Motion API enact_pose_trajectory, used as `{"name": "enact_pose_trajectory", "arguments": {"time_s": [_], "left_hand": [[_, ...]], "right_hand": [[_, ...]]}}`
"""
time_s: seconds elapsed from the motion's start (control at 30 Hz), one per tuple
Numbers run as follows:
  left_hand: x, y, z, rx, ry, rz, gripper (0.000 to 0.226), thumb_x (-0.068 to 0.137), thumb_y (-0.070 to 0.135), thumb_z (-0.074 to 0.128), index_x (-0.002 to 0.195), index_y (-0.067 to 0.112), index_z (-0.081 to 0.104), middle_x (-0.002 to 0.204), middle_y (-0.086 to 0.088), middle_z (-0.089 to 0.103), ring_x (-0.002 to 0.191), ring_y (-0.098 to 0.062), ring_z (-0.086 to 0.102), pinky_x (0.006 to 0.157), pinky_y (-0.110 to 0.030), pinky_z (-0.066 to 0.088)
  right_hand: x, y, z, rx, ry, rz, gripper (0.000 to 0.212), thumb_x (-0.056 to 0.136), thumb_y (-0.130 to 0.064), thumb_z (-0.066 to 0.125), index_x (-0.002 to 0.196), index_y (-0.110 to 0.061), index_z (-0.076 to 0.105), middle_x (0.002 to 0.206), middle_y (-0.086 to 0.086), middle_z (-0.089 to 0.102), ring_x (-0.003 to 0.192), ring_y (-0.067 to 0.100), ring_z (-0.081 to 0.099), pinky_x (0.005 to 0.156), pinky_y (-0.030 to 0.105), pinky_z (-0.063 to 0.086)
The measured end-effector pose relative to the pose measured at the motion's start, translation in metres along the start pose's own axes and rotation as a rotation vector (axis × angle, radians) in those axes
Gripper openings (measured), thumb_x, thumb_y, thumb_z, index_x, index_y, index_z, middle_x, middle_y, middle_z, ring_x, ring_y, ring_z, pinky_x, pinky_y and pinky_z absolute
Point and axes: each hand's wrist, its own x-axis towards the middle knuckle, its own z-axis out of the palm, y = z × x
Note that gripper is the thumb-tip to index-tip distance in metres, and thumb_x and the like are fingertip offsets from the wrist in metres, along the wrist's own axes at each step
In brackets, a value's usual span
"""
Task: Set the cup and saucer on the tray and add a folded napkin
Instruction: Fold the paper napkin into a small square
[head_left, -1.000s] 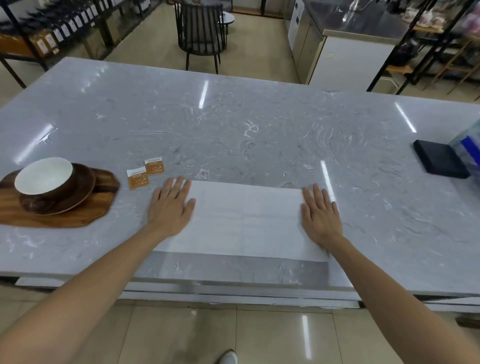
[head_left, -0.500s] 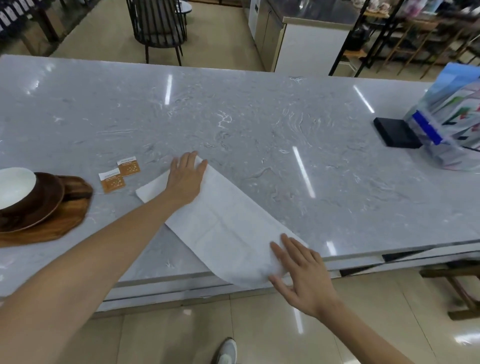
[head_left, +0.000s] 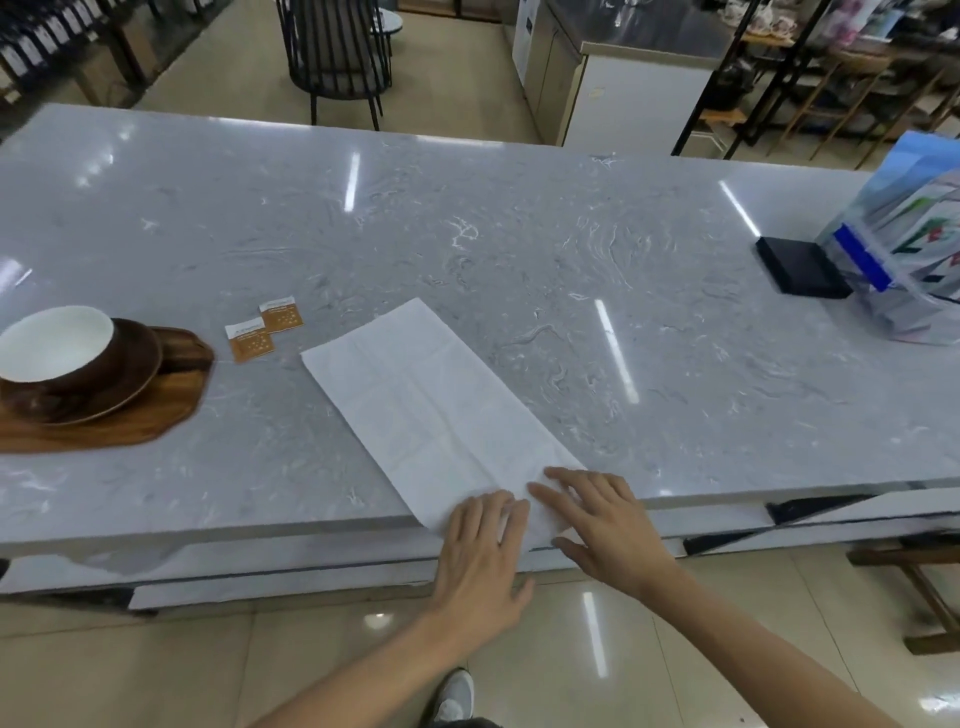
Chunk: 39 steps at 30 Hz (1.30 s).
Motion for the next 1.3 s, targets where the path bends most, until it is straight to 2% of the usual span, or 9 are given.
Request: {"name": "enact_pose_trajectory", "arguments": {"time_s": [0.07,0.3,0.47,0.7,0.83,0.9,1.07,1.2,1.3], "left_hand": [[0.002,0.000,0.008,0.069,-0.020,-0.023,0.082,0.066,0.045,0.078,0.137,0.013,0.054,0.136,-0.011,0.057,0.122,-0.031,0.057,0.107,-0.046,0.047],[0.011,0.003,0.030,0.202,0.094,-0.070,0.082,0.064,0.024,0.080,0.138,0.011,0.047,0.138,-0.013,0.046,0.127,-0.032,0.045,0.111,-0.048,0.031],[0.010,0.009,0.038,0.086,0.129,-0.116,0.068,0.062,0.031,0.085,0.124,0.009,0.066,0.129,-0.017,0.065,0.120,-0.036,0.063,0.111,-0.052,0.031],[0.001,0.014,0.015,-0.179,0.320,-0.090,0.067,0.061,0.021,0.079,0.120,0.011,0.047,0.123,-0.018,0.060,0.113,-0.040,0.061,0.100,-0.057,0.048],[-0.016,0.008,-0.033,-0.397,0.496,-0.036,0.048,0.072,0.018,0.062,0.118,0.018,0.051,0.125,0.000,0.053,0.102,-0.020,0.062,0.073,-0.029,0.055],[-0.017,-0.008,-0.072,-0.395,0.580,0.012,0.032,0.079,0.020,0.057,0.111,0.018,0.060,0.117,0.006,0.054,0.091,-0.014,0.063,0.061,-0.026,0.056],[0.003,-0.052,-0.187,-0.400,0.718,0.106,0.008,0.088,0.013,0.075,0.096,0.015,0.079,0.095,0.006,0.072,0.089,0.000,0.065,0.078,-0.015,0.051],[0.022,-0.063,-0.259,-0.532,0.756,0.045,0.013,0.080,0.020,0.081,0.091,0.012,0.081,0.086,0.013,0.076,0.083,0.008,0.068,0.076,-0.014,0.054],[0.032,-0.064,-0.303,-0.743,0.793,0.033,0.011,0.079,0.018,0.083,0.090,0.019,0.081,0.082,0.016,0.079,0.077,0.004,0.071,0.073,-0.015,0.057]], "right_hand": [[0.002,0.003,0.001,-0.024,-0.047,0.021,0.088,0.069,-0.024,0.087,0.148,-0.027,0.049,0.146,0.006,0.055,0.121,0.026,0.058,0.094,0.042,0.051],[-0.001,0.020,0.001,-0.001,0.056,-0.014,0.088,0.064,-0.008,0.091,0.143,-0.024,0.057,0.137,0.008,0.062,0.114,0.030,0.061,0.087,0.041,0.055],[-0.006,0.025,-0.012,0.068,0.125,-0.128,0.049,0.083,-0.012,0.072,0.132,-0.013,0.068,0.128,0.006,0.070,0.107,0.027,0.065,0.082,0.039,0.059],[0.010,0.008,-0.069,0.184,0.251,-0.187,0.023,0.094,-0.025,0.067,0.109,-0.011,0.078,0.094,0.000,0.076,0.086,0.022,0.072,0.055,0.033,0.058],[0.030,0.001,-0.110,0.229,0.313,-0.144,0.020,0.086,-0.010,0.080,0.107,-0.012,0.079,0.094,0.002,0.076,0.085,0.022,0.073,0.057,0.036,0.060],[0.041,0.001,-0.128,0.255,0.372,-0.133,0.018,0.088,-0.012,0.078,0.106,-0.013,0.079,0.096,0.002,0.077,0.083,0.021,0.072,0.061,0.035,0.060],[0.075,0.001,-0.178,0.414,0.522,-0.061,0.022,0.097,-0.034,0.067,0.102,-0.016,0.079,0.090,-0.009,0.075,0.075,0.011,0.065,0.069,0.025,0.053],[0.108,-0.004,-0.224,0.522,0.666,-0.006,0.028,0.088,-0.040,0.074,0.084,-0.013,0.079,0.076,-0.019,0.067,0.069,-0.001,0.062,0.061,0.008,0.043],[0.127,-0.008,-0.259,0.653,0.742,0.007,0.020,0.086,-0.037,0.079,0.079,-0.018,0.078,0.075,-0.014,0.071,0.070,0.011,0.064,0.055,0.025,0.047]]}}
